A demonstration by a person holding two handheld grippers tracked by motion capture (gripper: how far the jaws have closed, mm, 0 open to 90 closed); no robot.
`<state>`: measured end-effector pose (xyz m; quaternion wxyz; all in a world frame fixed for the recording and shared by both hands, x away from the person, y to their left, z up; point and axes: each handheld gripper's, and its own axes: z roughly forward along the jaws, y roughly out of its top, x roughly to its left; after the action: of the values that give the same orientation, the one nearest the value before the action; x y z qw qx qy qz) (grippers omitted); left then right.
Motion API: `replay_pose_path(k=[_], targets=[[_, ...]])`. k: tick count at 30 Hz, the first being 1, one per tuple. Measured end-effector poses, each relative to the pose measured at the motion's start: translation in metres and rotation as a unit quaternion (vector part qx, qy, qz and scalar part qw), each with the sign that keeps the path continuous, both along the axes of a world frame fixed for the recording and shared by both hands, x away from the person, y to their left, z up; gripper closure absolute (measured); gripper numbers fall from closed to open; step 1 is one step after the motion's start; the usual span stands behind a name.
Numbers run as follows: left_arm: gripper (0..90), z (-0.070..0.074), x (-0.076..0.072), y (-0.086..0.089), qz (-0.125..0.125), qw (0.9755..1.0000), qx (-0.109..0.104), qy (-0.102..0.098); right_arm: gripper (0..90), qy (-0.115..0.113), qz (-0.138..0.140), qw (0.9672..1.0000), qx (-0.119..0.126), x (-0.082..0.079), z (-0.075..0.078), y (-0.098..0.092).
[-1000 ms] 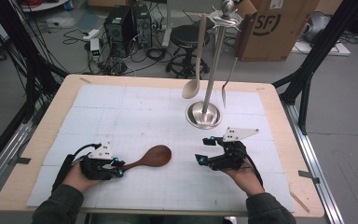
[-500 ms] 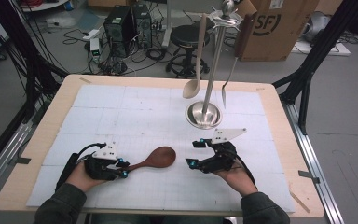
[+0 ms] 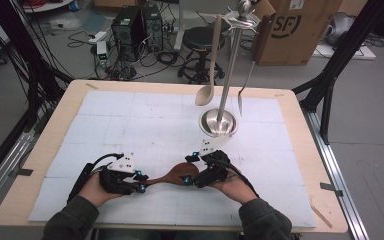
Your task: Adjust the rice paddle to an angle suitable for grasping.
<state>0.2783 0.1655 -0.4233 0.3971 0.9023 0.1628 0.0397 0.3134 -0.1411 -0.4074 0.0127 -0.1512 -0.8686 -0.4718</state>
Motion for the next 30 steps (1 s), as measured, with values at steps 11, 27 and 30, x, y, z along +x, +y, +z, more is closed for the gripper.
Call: replay_pose_path(k=[11, 27, 30], targets=[[70.6, 0.003, -0.001, -0.011, -0.014, 0.9999, 0.000, 0.002, 26.7, 0.008, 0.028, 0.9993, -0.025, 0.003, -0.011, 0.021], [70.6, 0.005, -0.003, -0.025, -0.029, 0.9995, -0.005, 0.002, 29.8, 0.014, 0.074, 0.9948, -0.068, 0.001, -0.031, 0.048], [70.5, 0.006, -0.004, -0.028, -0.033, 0.9994, -0.002, 0.003, 33.2, 0.015, 0.081, 0.9939, -0.075, 0.002, -0.034, 0.053]])
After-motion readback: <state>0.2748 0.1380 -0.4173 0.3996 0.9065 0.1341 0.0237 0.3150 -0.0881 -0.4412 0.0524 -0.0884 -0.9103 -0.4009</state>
